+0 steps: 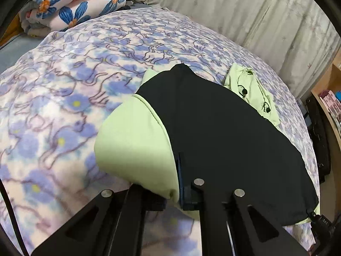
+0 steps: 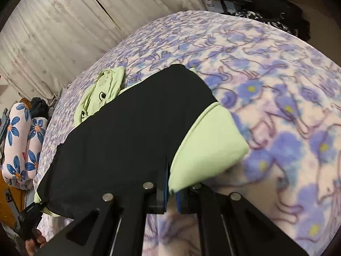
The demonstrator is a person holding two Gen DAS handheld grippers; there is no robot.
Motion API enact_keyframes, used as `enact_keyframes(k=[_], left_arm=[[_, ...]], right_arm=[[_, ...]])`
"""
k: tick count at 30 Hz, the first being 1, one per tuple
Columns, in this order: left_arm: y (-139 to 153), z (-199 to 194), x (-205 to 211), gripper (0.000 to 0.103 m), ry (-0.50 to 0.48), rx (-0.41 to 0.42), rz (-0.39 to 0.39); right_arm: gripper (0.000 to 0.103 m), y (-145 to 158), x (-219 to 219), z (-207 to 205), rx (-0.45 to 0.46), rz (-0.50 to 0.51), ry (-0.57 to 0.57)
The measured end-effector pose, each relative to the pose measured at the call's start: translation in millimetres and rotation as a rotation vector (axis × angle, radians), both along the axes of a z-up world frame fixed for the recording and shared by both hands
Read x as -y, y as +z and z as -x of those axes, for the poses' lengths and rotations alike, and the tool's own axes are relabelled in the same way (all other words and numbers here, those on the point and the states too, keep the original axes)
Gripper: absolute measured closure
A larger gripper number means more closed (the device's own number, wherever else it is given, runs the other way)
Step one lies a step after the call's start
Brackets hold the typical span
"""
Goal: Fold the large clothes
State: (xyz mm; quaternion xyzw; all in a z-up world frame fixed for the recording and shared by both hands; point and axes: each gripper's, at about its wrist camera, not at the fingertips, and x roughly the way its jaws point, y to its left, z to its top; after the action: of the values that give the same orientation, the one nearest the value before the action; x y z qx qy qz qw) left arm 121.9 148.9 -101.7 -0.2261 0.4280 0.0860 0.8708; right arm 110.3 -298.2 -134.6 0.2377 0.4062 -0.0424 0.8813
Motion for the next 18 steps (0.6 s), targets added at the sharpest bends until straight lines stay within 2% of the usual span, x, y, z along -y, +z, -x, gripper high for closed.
enact_keyframes(k=[8, 12, 16, 18], left_arm=[[16.2, 51.1, 3.1, 0.097, -0.032, -0.041, -0.023], [10.6, 55.6, 2.5, 0.096, -0.058, -0.063, -0.05], [-6.9, 51.4, 3.7, 0.083, -0.047, -0.137, -0.09], [-9.7, 52.0, 3.1, 0.077, -0.045, -0.153, -0.098]], right_arm=[[0.099, 19.1, 2.7, 34.9, -0.018, 0.017, 0.011], [0.098, 15.0, -2.9, 39.5, -0.045, 0.053, 0.03], [0.092, -1.7, -0.7, 33.6, -0.138, 0.051, 0.01], [0.085, -4.2, 1.5, 33.0, -0.176, 0.065, -0.005]])
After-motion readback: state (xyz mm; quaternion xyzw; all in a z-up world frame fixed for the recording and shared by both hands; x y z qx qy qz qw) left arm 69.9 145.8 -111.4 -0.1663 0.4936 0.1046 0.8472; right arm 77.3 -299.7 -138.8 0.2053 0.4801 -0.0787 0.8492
